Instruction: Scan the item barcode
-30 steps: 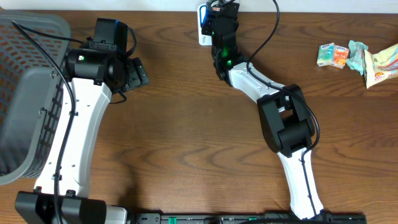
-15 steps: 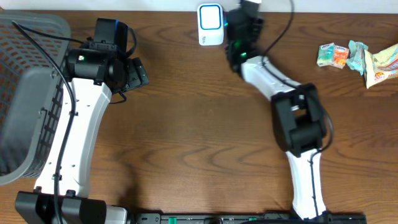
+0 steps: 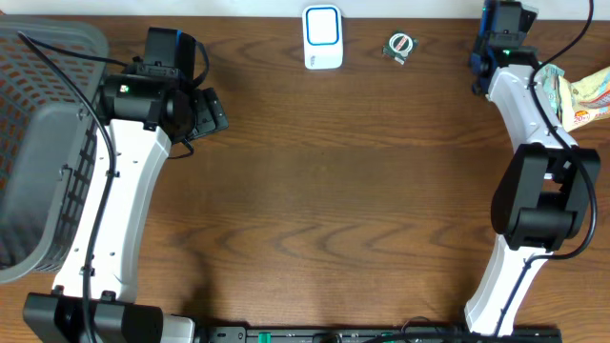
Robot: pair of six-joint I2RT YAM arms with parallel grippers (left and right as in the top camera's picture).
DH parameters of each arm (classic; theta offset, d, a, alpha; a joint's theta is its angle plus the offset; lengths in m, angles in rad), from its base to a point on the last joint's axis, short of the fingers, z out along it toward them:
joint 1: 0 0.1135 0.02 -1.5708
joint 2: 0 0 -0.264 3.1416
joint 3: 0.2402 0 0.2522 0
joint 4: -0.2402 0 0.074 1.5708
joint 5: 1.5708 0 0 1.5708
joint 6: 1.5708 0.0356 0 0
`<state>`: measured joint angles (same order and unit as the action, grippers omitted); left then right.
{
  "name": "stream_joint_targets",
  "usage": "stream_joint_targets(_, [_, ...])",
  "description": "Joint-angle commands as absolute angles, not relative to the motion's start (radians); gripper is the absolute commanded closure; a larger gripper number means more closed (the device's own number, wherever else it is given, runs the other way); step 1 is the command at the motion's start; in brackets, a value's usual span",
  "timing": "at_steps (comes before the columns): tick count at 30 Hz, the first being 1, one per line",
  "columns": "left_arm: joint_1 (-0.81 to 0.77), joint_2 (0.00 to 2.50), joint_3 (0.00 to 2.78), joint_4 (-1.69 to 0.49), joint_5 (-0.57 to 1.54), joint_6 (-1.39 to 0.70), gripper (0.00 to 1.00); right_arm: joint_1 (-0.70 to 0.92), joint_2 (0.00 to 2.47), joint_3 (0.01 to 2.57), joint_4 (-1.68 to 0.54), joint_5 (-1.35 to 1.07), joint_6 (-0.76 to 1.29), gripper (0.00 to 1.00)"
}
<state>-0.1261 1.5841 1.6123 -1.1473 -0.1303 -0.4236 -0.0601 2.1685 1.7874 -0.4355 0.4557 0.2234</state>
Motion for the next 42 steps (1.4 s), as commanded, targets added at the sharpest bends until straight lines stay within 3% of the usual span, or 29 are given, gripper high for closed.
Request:
stream_joint_targets(1, [-0.125, 1.588, 1.621, -1.151, -0.139, -0.436, 0.02, -0.052, 2.162, 1.788, -0.422, -0.042, 0.223, 0.2])
stream_joint_targets(3, [-0.125, 1.588, 1.621, -1.151, -0.139, -0.436, 0.02, -0.045, 2.162, 1.787, -0.371, -0.144, 0.242, 0.24])
stream_joint_targets(7, [-0.125, 1.588, 1.621, -1.151, -0.139, -0.436, 0.02, 0.006, 2.174, 1.787, -0.279, -0.144, 0.443, 0.23])
stream_joint_targets(15, [-0.125, 1.588, 1.621, -1.151, -0.139, -0.436, 0.02, 0.171, 2.279, 1.788, -0.086, 0.131, 0.493, 0.07])
stream_joint_targets(22, [-0.125, 1.588, 1.621, -1.151, -0.139, -0.436, 0.02, 0.227, 2.377, 1.788, -0.001, 0.427, 0.494, 0.03])
stream_joint_targets(28, [-0.125, 1.588, 1.621, -1.151, -0.139, -0.436, 0.02, 0.212, 2.458, 1.788, 0.038, 0.455, 0.529, 0.01])
stream_joint_targets(37, [-0.125, 1.588, 1.621, -1.151, -0.139, -0.436, 0.02, 0.205, 2.549, 1.788, 0.144, 0.398, 0.523, 0.01])
stream_joint_targets(42, [-0.125, 1.588, 1.621, -1.151, -0.139, -0.436, 0.02, 0.203, 2.581, 1.788, 0.145, 0.367, 0.464, 0.2])
